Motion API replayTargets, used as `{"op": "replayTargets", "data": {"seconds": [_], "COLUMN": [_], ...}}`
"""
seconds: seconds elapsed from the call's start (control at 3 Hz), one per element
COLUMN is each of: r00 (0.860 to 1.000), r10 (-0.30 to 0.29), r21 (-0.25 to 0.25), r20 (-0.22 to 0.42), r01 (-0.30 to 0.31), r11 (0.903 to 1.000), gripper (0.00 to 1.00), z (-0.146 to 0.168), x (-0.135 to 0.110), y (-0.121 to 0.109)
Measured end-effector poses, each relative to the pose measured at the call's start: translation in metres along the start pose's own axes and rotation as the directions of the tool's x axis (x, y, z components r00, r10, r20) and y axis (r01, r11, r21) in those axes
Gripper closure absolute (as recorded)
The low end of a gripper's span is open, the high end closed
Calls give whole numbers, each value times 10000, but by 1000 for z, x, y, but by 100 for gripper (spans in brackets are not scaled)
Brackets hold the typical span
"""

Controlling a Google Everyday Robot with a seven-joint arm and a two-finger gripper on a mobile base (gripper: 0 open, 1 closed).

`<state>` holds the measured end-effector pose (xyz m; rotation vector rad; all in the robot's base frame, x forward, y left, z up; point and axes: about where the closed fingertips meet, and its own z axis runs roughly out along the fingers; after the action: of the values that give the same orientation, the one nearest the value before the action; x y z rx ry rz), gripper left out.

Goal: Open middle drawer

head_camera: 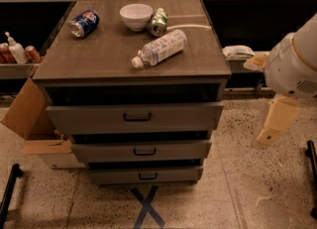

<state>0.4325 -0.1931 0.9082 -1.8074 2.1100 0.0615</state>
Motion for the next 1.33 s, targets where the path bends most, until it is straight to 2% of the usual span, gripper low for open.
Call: {"op": "replayTargets", "data": {"seconds": [0.33,0.67,1.0,1.33], "r00": [9949,9949,9940,9945], "r10": [-211,-212,-310,-136], "r21": [-751,-755,-1146,-1732], "r20": [984,985,1052,1037], "r01": [285,287,431,315], "r11": [9968,9967,9925,9844], "gripper": [0,0,0,0], "z": [55,56,90,158], "x": [-5,-5,-2,8], "y": [29,29,32,45]}}
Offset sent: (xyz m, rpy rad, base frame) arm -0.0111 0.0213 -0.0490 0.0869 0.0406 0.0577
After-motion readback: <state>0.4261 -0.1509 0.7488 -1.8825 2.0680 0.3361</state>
